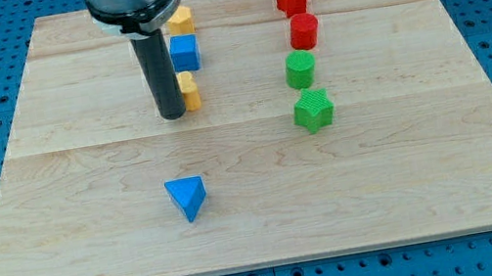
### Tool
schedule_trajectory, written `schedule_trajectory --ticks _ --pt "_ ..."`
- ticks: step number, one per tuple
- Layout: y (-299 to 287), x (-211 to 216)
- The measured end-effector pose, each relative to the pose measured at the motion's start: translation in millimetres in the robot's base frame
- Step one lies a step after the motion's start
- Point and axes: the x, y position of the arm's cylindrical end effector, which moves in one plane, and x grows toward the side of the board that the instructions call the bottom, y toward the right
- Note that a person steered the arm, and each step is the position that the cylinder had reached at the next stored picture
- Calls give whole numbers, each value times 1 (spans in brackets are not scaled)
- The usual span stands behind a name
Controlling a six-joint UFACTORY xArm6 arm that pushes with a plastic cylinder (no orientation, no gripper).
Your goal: Push the blue triangle below the yellow heart
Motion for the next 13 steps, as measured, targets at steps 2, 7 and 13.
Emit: schedule_trajectory --ticks 2,7,13 --pt "79 118" --pt "134 175" --pt "-61 142"
